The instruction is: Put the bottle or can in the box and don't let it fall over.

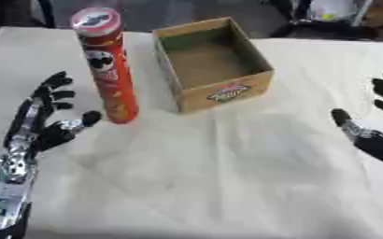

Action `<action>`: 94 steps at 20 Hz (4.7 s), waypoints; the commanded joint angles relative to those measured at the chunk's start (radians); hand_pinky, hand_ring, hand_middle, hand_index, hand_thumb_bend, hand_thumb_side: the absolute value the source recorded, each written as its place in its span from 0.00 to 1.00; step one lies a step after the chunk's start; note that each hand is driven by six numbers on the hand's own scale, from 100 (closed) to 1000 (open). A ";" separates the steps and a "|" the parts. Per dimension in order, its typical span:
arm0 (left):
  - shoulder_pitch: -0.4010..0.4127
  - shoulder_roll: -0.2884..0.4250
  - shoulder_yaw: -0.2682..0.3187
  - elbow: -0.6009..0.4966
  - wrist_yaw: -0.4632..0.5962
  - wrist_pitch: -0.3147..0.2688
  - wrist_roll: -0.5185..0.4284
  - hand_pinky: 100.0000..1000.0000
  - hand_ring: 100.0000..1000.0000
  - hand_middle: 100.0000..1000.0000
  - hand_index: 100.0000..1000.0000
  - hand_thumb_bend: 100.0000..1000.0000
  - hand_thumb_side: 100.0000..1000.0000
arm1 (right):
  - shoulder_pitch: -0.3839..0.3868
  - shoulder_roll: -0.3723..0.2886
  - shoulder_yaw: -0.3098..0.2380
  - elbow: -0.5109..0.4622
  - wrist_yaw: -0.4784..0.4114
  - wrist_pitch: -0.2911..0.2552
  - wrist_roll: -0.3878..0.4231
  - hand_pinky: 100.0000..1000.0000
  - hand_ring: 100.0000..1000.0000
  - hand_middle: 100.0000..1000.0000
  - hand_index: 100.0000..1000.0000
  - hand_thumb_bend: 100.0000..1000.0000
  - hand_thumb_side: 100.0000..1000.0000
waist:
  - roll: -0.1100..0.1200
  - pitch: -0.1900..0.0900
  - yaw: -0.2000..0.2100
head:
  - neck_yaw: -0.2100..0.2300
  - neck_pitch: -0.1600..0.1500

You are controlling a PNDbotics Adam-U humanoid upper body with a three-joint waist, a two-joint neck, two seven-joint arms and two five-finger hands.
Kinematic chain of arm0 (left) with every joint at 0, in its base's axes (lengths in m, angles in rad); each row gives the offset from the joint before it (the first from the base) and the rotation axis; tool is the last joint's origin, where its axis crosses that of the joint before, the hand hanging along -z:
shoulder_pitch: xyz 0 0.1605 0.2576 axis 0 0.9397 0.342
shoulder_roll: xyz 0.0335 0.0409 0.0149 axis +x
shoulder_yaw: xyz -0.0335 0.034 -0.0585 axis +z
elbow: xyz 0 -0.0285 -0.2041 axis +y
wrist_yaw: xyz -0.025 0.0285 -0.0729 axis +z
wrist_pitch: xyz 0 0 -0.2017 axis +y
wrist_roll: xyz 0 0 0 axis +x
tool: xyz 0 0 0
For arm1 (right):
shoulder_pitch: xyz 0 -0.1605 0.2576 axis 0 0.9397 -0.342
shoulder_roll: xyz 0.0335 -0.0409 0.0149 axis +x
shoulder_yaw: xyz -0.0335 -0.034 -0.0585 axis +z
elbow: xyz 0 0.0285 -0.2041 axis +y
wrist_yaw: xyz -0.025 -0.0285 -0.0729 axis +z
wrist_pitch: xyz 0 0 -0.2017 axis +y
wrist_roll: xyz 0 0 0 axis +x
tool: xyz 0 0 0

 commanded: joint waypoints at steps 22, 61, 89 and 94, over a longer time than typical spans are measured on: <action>-0.091 0.083 -0.032 0.031 -0.096 0.093 0.112 0.74 0.80 0.83 0.95 0.91 0.51 | -0.015 -0.009 -0.013 -0.019 0.000 -0.010 0.007 0.90 0.93 0.87 1.00 0.45 0.28 | -0.004 -0.009 -0.008 | -0.072 -0.012; -0.384 0.073 -0.160 0.394 0.071 0.028 0.086 0.71 0.78 0.78 0.39 0.00 0.00 | -0.002 0.007 -0.006 -0.003 -0.007 -0.012 0.025 0.92 0.94 0.88 1.00 0.42 0.29 | -0.011 -0.033 -0.031 | -0.052 -0.009; -0.802 -0.017 -0.213 0.732 0.171 -0.051 0.085 0.73 0.80 0.83 0.63 0.48 0.22 | -0.019 0.039 0.039 0.005 -0.032 -0.023 0.077 0.92 0.94 0.88 1.00 0.45 0.28 | -0.028 -0.022 -0.158 | 0.021 -0.055; -0.773 -0.002 -0.247 0.749 -0.171 -0.051 0.130 0.80 0.85 0.89 0.98 1.00 0.56 | -0.016 0.037 0.032 0.005 -0.035 -0.027 0.077 0.92 0.94 0.88 1.00 0.45 0.28 | -0.027 -0.015 -0.155 | 0.010 -0.055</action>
